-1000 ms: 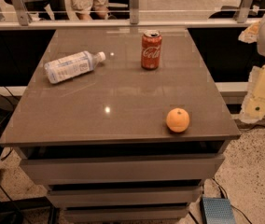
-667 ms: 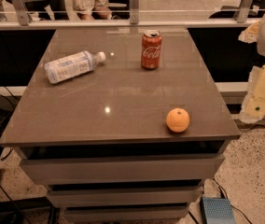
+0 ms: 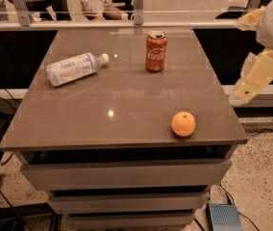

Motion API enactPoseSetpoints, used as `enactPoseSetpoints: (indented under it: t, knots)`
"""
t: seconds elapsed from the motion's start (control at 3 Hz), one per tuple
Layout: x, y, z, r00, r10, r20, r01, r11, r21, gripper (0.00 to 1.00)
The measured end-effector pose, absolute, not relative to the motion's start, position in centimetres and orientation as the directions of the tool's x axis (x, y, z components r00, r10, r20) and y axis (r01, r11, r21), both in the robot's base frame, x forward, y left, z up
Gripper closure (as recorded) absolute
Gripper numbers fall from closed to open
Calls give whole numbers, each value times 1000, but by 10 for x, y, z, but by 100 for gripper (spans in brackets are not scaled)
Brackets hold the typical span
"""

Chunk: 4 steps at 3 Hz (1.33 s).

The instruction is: Knock coke can over

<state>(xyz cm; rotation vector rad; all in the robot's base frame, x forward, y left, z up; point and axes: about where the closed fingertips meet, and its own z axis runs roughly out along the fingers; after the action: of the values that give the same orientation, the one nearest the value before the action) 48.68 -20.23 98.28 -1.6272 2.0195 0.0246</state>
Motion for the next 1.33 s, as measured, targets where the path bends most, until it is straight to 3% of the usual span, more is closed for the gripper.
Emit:
enactPoseSetpoints:
  t: [0.33,0.67,1.33]
  knots:
    - [533,-184,980,-42,-841,-539,-904,261,-338,0]
    - [573,-162,959,-39,-756,-654,-919,285,-274,0]
    - [577,-162,956,-43,-744,-667,-918,293,-268,0]
